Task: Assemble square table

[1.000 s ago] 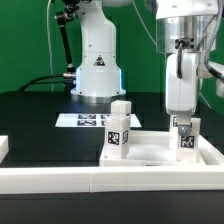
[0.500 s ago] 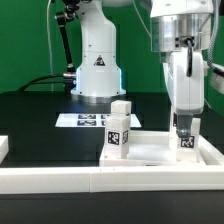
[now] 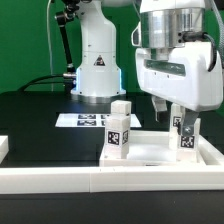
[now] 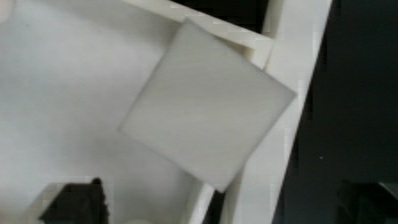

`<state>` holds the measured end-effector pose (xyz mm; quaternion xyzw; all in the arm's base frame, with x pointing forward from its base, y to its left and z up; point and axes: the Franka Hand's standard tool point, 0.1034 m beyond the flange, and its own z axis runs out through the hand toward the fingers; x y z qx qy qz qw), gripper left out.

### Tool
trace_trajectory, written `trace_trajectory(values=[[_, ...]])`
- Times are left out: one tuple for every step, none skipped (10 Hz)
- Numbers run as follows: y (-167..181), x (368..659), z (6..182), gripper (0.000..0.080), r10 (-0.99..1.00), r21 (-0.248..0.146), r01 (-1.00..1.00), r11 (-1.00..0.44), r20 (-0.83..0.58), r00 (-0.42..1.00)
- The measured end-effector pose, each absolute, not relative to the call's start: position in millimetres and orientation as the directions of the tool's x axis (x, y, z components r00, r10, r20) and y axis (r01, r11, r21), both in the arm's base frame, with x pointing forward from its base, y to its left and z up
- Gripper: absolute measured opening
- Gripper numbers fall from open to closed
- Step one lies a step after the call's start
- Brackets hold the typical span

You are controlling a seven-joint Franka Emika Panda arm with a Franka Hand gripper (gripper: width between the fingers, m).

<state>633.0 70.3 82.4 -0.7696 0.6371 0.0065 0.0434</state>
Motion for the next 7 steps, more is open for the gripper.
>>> trace_trajectory(values=[[70.4,633.0,82.3,0.0649,-0.98,-0.058,-0.981,-0.185,-0.065,0.188],[70.4,632.9,82.1,0.0649,-0.98,-0.058,-0.981,-0.185,-0.065,0.188],[70.4,632.9,82.0,0.0649,-0.98,-0.058,-0.981,-0.185,-0.065,0.188],[70.3,632.8,81.9,0.0649,-0.98,-0.058,-0.981,-0.185,-0.065,0.188],[70.3,632.8,81.8,0.0649,-0.98,-0.057,-0.981,-0.185,-0.065,0.188],[70.3,632.8,81.7,0.0649,-0.98,-0.057,-0.981,-0.185,-0.065,0.188],[70.3,632.8,81.7,0.0649,-0.98,-0.057,-0.981,-0.185,-0.065,0.188]])
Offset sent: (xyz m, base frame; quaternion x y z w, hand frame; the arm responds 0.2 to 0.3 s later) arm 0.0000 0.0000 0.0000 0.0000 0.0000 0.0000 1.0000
